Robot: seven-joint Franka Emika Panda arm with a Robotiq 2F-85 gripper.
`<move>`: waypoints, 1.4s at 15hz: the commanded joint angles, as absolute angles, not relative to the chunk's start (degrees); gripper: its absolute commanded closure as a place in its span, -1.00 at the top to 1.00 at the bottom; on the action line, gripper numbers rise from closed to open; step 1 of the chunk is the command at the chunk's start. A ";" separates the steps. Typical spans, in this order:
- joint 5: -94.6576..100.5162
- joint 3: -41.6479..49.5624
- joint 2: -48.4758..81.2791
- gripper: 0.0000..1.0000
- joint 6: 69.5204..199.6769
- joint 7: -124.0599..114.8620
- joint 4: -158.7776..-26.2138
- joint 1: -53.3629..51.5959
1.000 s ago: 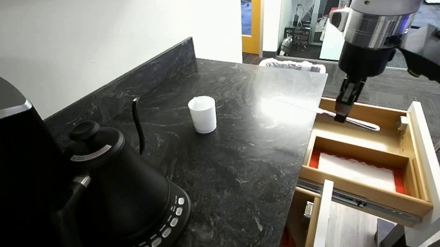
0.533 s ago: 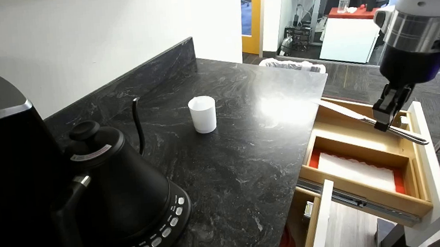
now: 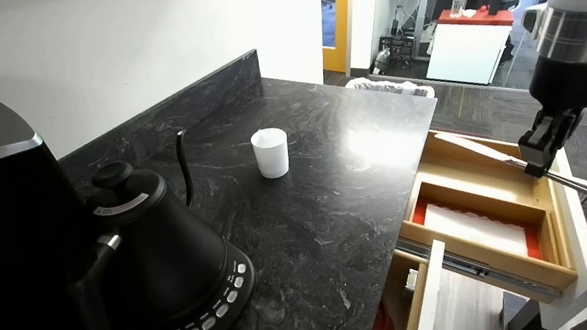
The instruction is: Pick up the butter knife from the countertop and put it inside the open drawer
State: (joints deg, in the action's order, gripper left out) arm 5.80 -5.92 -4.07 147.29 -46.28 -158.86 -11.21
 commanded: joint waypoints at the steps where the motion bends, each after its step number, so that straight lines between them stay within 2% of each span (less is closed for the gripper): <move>1: 9.32 -6.09 -7.07 -0.89 142.26 -43.61 -159.29 -7.58; 5: 16.24 -4.15 -6.52 -0.89 138.27 -34.10 -158.19 -3.69; 13: 26.61 -1.02 -3.40 -0.89 142.05 -11.70 -154.90 0.30; 21: 24.24 -0.51 -2.85 -0.89 148.43 -10.93 -156.00 0.13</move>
